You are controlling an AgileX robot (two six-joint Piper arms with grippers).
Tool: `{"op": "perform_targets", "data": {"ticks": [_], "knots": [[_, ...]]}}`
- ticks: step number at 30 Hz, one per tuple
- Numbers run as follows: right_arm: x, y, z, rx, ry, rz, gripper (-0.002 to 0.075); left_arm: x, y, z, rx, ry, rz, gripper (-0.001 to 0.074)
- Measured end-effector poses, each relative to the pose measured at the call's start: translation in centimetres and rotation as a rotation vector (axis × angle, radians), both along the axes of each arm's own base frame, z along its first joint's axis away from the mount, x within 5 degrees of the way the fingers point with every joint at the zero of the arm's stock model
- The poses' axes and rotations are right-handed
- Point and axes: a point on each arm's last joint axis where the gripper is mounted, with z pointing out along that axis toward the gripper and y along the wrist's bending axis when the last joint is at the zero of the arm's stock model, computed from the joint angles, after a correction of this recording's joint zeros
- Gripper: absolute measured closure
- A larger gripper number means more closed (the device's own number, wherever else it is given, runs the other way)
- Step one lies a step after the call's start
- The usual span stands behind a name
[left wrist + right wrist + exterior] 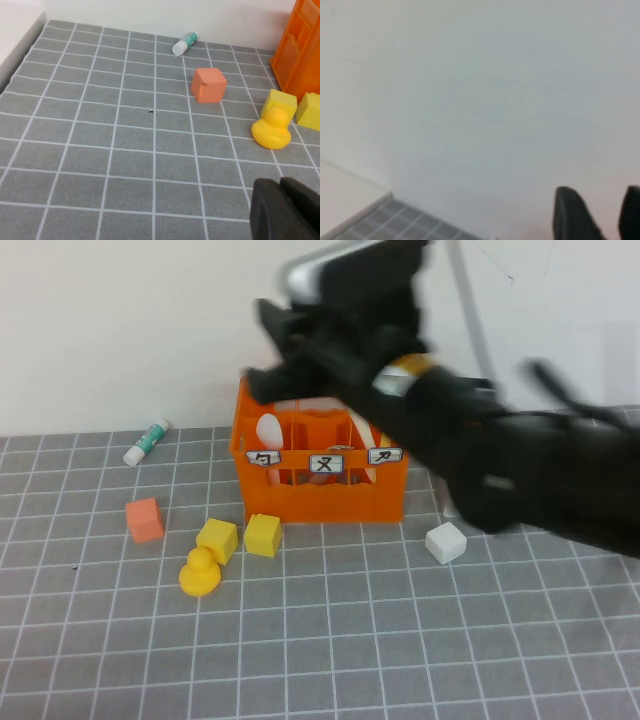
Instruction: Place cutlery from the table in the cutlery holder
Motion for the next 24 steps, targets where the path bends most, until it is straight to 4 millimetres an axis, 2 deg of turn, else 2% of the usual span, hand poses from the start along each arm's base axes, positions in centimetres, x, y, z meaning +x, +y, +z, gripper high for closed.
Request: {"op": "perform_targets", "data": {"ticks": [6, 11, 18, 21, 24], "knots": [[-6.6, -5.7, 2.2, -0.088, 0.054, 0.077, 0.0648, 0.0, 0.0, 0.0, 0.0, 0.0, 0.0, 0.0736], [-12.2, -10.8, 3.1, -0.138, 0.035, 0.126, 0.0715, 0.0, 0.0, 0.0, -0.002, 0.0, 0.0, 0.0736], [-18.9, -17.5, 1.0, -0.21, -0.108, 0.138, 0.0727, 0.0, 0.0, 0.0, -0.002, 0.0, 0.0, 0.0736], [-21.1, -19.5, -0.1, -0.236, -0.169, 0.148, 0.0727, 0.0, 0.0, 0.0, -0.004, 0.0, 0.001, 0.0736], [-22.3, -20.7, -1.2, -0.253, -0.205, 0.149, 0.0727, 0.0, 0.0, 0.0, -0.004, 0.0, 0.001, 0.0736]]}}
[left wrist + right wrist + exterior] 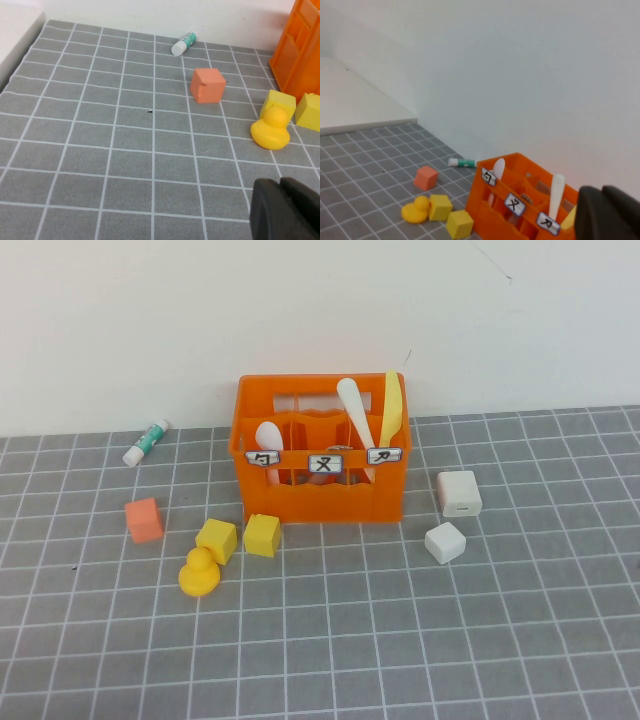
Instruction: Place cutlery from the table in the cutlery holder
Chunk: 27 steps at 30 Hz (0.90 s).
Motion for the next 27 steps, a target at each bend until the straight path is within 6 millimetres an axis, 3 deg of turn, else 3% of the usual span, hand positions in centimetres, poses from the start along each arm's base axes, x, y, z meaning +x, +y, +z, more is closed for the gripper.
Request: {"op": "perform_targets", "data": {"ticks": [8, 14, 20, 27], "knots": [[-0.6, -1.2, -2.2, 0.007, -0.062, -0.048, 0.0727, 0.0, 0.0, 0.0, 0.0, 0.0, 0.0, 0.0736], [-0.4, -1.7, -5.1, -0.009, -0.005, -0.095, 0.0727, 0.0, 0.0, 0.0, 0.0, 0.0, 0.0, 0.0736], [0.3, -3.3, -7.0, -0.05, 0.029, -0.257, 0.0727, 0.0, 0.0, 0.0, 0.0, 0.0, 0.0, 0.0736], [-1.1, -5.7, -8.4, 0.1, 0.039, -0.414, 0.0727, 0.0, 0.0, 0.0, 0.0, 0.0, 0.0, 0.0736]]}}
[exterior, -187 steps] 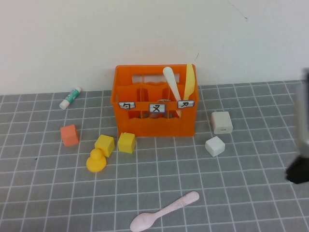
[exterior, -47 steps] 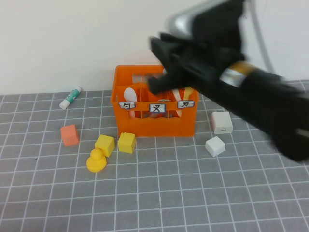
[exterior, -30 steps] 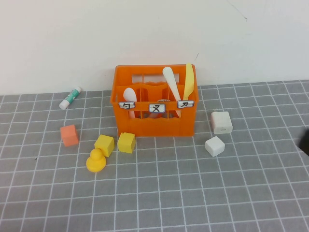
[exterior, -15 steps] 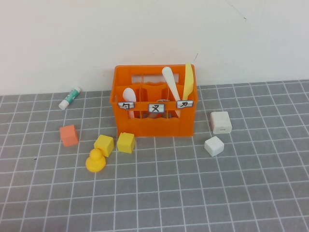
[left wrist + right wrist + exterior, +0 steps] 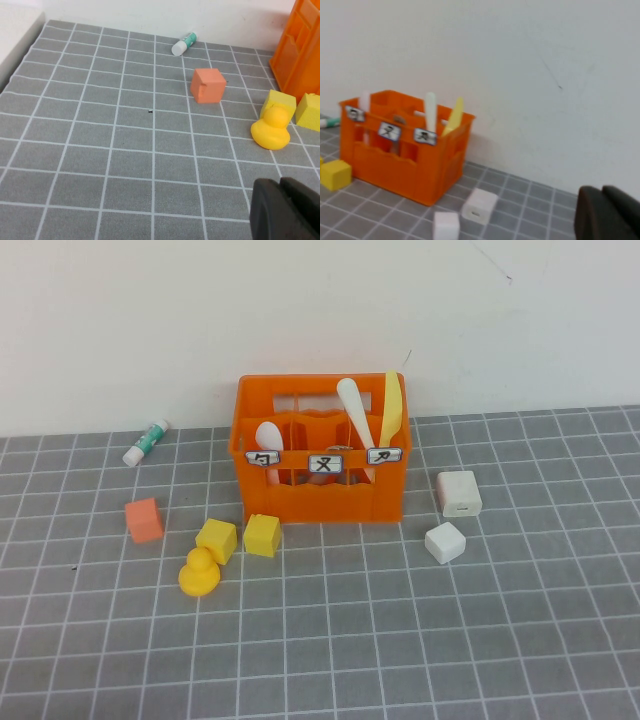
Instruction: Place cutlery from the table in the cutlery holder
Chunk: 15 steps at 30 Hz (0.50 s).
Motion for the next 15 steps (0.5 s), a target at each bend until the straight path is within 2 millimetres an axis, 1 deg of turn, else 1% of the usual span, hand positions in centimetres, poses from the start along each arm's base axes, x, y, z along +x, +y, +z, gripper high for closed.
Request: {"op": "perform_targets", "data": {"ticks": [3, 5, 8, 12, 15], "knots": [[-0.8, -0.9, -1.6, 0.027, 0.013, -0.08, 0.0727, 0.0, 0.0, 0.0, 0.0, 0.0, 0.0, 0.0736], [-1.1, -1.4, -2.0, 0.022, 0.012, -0.138, 0.0727, 0.0, 0.0, 0.0, 0.0, 0.0, 0.0, 0.0736], [-1.6, -2.0, -2.7, 0.044, 0.062, -0.233, 0.0727, 0.0, 0.0, 0.0, 0.002, 0.0, -0.001, 0.0736], [-2.0, -2.8, -4.0, 0.063, 0.203, -0.346, 0.0727, 0.0, 0.0, 0.0, 0.002, 0.0, -0.001, 0.0736], [-2.4, -3.1, -5.2, 0.02, 0.318, -0.389, 0.0727, 0.0, 0.0, 0.0, 0.002, 0.0, -0.001, 0.0736]]}}
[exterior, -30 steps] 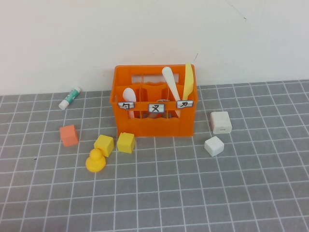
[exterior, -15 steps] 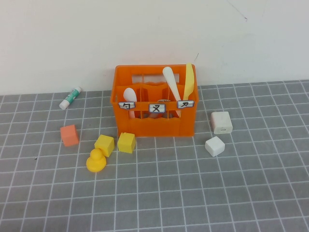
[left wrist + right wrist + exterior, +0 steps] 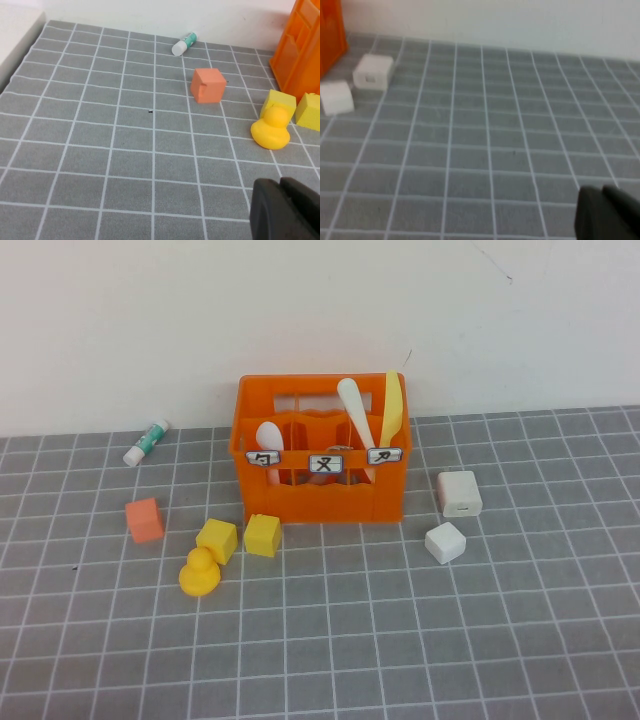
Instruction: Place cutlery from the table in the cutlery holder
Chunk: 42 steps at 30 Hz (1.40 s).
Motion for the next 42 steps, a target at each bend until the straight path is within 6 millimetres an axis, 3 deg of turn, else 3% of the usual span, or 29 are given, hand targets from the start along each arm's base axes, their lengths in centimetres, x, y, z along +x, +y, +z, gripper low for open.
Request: {"op": "perform_targets", "data": {"ticks": [27, 42], "knots": [[-0.11, -0.08, -0.15, -0.052, 0.023, 0.007, 0.0728, 0.0, 0.0, 0.0, 0.0, 0.0, 0.0, 0.0736], [-0.17, -0.49, -0.16, -0.051, 0.026, -0.072, 0.0728, 0.0, 0.0, 0.0, -0.002, 0.0, 0.001, 0.0736]]}}
